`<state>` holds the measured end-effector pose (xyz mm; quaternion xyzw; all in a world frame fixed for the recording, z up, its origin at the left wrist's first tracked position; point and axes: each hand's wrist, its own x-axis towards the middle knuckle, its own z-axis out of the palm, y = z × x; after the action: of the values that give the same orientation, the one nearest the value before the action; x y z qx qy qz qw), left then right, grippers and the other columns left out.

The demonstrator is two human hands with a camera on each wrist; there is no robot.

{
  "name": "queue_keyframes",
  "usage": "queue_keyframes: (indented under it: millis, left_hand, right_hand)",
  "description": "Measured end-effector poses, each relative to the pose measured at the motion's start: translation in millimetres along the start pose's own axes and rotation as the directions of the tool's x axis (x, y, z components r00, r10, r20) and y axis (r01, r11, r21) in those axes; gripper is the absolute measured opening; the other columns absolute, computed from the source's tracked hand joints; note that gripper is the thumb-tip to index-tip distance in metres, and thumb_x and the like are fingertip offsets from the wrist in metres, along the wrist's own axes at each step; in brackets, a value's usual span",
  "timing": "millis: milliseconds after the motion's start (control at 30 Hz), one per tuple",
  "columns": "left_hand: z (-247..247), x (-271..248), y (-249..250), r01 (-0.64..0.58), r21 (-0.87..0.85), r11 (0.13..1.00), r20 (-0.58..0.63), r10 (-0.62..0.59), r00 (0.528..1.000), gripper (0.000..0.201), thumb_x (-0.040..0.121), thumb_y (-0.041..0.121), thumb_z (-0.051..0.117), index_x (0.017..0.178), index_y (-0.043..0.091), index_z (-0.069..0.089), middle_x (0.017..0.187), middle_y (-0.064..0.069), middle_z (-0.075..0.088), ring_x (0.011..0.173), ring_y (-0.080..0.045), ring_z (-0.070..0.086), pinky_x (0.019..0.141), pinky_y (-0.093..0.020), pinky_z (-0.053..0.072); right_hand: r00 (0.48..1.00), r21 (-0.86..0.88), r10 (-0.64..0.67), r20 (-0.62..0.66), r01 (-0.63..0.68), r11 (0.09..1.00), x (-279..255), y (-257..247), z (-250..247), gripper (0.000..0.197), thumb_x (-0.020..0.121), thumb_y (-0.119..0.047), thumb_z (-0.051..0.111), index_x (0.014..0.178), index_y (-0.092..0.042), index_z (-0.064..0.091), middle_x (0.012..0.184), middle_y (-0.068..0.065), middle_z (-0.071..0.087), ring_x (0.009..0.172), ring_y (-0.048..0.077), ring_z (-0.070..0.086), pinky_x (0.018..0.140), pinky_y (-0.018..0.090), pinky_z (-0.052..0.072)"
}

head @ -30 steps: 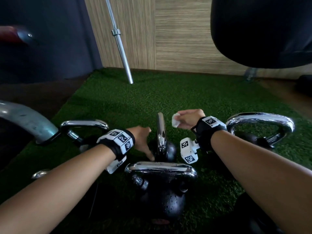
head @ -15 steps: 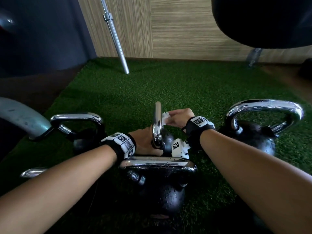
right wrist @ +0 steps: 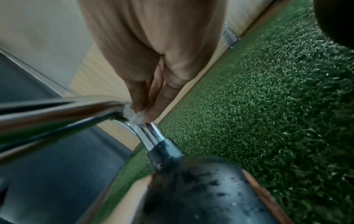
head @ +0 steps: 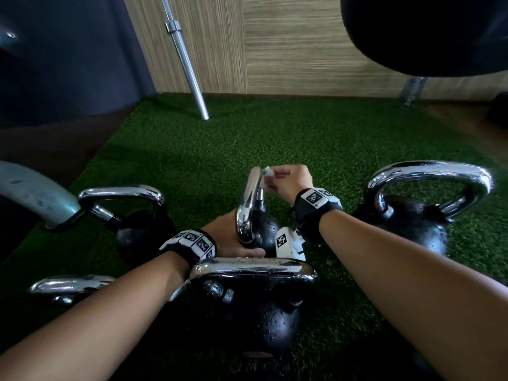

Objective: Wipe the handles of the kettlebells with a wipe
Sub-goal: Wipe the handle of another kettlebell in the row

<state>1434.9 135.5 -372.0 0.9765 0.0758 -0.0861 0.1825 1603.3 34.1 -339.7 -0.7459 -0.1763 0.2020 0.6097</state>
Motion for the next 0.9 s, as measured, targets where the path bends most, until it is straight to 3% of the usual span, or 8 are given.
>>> queue_keyframes:
  millis: [100,167,300,467,600,700,833,900]
  left_hand:
    - [4,3,-6,-0.011,-0.041,0.999,-0.029,0.010,1.000,0.058,0.078,0.068,0.073,0.124,0.033,0.062,0.115,0.022,0.054,0.106,0.001,0.052,0.107,-0.028,0.046]
    - [4,5,-6,-0.015,-0.061,0.998,-0.041,0.013,0.999,0.063,0.076,0.068,0.075,0.126,0.033,0.059,0.117,0.018,0.056,0.106,-0.002,0.054,0.106,-0.027,0.046]
    - [2,7,-11,0.005,-0.047,0.999,-0.033,-0.007,0.999,0.077,0.071,0.080,0.070,0.133,0.037,0.055,0.131,0.011,0.060,0.117,-0.011,0.058,0.108,-0.033,0.048]
    - [-2,11,-11,0.031,-0.116,0.993,-0.028,-0.035,0.999,0.066,0.075,0.067,0.078,0.129,0.034,0.057,0.125,0.013,0.064,0.117,-0.012,0.058,0.107,-0.035,0.046]
    - [1,16,-14,0.027,-0.118,0.993,-0.014,-0.028,0.999,0.067,0.072,0.076,0.072,0.127,0.041,0.056,0.125,0.016,0.062,0.116,-0.012,0.058,0.105,-0.042,0.049]
    - [1,18,-18,0.016,-0.141,0.990,-0.017,-0.019,1.000,0.068,0.068,0.079,0.071,0.125,0.045,0.055,0.124,0.019,0.063,0.115,-0.010,0.059,0.104,-0.043,0.050]
    - [6,22,-28,0.033,-0.228,0.973,-0.037,-0.042,0.998,0.077,0.064,0.080,0.076,0.129,0.045,0.056,0.126,0.023,0.064,0.118,-0.006,0.059,0.108,-0.041,0.048]
    - [8,25,-30,0.040,-0.260,0.965,-0.036,-0.051,0.998,0.078,0.063,0.080,0.077,0.129,0.046,0.056,0.126,0.024,0.064,0.119,-0.005,0.059,0.108,-0.042,0.048]
  right_hand:
    - [0.995,-0.108,0.048,0.092,-0.038,0.993,-2,0,-2,0.019,0.084,0.005,0.078,0.078,-0.013,0.076,0.088,0.014,0.077,0.083,0.029,0.078,0.083,0.045,0.064]
    - [0.997,-0.199,-0.014,0.082,0.030,0.979,-1,-5,-4,0.012,0.085,0.002,0.079,0.093,-0.006,0.079,0.092,0.013,0.078,0.082,0.026,0.078,0.080,0.041,0.065]
    - [0.959,-0.185,-0.284,0.024,0.283,0.941,-3,-18,-7,0.017,0.086,-0.009,0.080,0.102,-0.016,0.082,0.098,-0.001,0.079,0.089,0.013,0.076,0.083,0.031,0.064]
    - [0.921,-0.175,-0.369,0.125,0.387,0.905,-8,-20,-11,0.024,0.080,-0.008,0.085,0.101,-0.019,0.083,0.097,-0.002,0.080,0.084,0.006,0.074,0.084,0.027,0.062]
    - [0.914,-0.275,-0.373,0.158,0.404,0.873,-3,-35,-10,0.022,0.081,-0.009,0.084,0.101,-0.019,0.083,0.098,0.001,0.080,0.088,0.012,0.074,0.082,0.030,0.063]
    - [0.915,-0.299,-0.295,0.275,0.373,0.878,-4,-47,-18,0.021,0.081,-0.007,0.084,0.098,-0.018,0.083,0.094,0.002,0.080,0.086,0.015,0.076,0.079,0.028,0.063]
    - [0.838,-0.293,-0.206,0.506,0.391,0.872,-19,-62,-25,0.026,0.075,-0.003,0.088,0.079,-0.027,0.079,0.076,-0.008,0.076,0.070,-0.001,0.071,0.069,0.015,0.056]
    - [0.821,-0.269,-0.212,0.530,0.400,0.876,-23,-64,-22,0.027,0.075,0.000,0.087,0.078,-0.025,0.077,0.075,-0.003,0.075,0.064,-0.002,0.069,0.064,0.013,0.055]
